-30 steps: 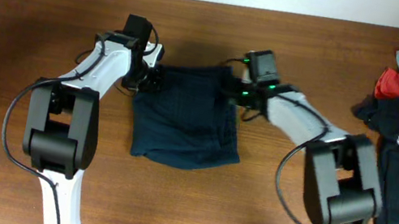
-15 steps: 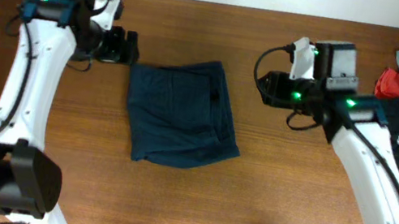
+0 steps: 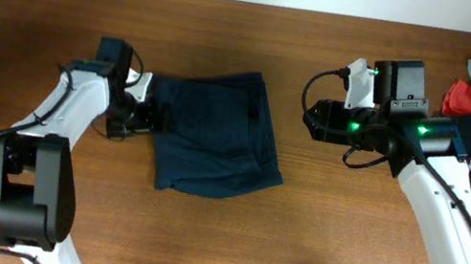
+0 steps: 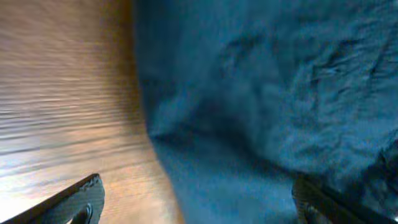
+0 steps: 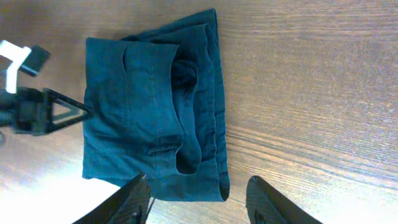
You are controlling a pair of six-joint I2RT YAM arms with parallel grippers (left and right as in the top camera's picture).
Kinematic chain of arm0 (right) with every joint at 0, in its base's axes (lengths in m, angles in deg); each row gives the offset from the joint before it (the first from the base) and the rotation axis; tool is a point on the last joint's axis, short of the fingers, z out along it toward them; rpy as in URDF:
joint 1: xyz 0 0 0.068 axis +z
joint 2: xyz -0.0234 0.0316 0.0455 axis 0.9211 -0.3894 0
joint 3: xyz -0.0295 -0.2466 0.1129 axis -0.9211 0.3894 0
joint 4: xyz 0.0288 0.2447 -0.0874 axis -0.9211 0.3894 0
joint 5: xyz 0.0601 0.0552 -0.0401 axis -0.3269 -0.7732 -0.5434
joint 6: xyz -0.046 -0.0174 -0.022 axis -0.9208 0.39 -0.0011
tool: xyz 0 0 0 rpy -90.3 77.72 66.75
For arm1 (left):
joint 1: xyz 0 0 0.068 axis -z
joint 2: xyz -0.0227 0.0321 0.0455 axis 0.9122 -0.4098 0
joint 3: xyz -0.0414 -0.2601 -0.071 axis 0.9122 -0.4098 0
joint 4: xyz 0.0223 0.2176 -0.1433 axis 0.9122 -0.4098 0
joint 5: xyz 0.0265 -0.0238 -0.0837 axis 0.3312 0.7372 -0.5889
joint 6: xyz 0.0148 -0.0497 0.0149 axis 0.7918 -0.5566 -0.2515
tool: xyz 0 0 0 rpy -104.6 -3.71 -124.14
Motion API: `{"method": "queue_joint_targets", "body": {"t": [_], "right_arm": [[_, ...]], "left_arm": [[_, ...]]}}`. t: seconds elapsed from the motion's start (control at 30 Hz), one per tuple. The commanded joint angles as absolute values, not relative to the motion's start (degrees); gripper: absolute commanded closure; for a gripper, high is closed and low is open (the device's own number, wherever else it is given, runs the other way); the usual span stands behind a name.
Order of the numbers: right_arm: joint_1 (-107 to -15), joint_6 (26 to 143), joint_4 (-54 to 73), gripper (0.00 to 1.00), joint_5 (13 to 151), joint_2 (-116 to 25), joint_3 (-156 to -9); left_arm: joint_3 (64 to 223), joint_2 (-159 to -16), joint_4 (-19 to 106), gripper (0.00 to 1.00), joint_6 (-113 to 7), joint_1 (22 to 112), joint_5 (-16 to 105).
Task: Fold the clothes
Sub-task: 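Grasp the folded shorts with the left gripper and drag them to the left edge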
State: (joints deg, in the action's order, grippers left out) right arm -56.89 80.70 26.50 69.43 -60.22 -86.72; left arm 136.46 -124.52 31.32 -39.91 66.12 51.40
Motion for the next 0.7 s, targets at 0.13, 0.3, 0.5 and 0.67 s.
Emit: {"method": "queue_joint_targets", "body": {"t": [0.13,0.3,0.5,0.67], "right_arm": [[-57.0,80.1,26.5,0.45,69.7,-59.4,-86.9],[-57.0,80.1,27.4,0.45,70.6,-59.4,-86.9],[-57.0,80.1,28.7,0.45,72.6,-59.4,-86.9],[-57.0,80.1,30.2,0.45,72.6,-59.4,-86.9]], "left_arm": [[129.3,-124.4,42.3,0.18,-43.4,67.2,46.1],[128.5,-124.6,49.6,0.52,-43.4,67.6,45.7],[128.5,-124.6,58.6,0.99,-50.7,64.4,45.7],[128.5,-124.6,67.7,0.99,-60.3,51.8,45.7]]}}
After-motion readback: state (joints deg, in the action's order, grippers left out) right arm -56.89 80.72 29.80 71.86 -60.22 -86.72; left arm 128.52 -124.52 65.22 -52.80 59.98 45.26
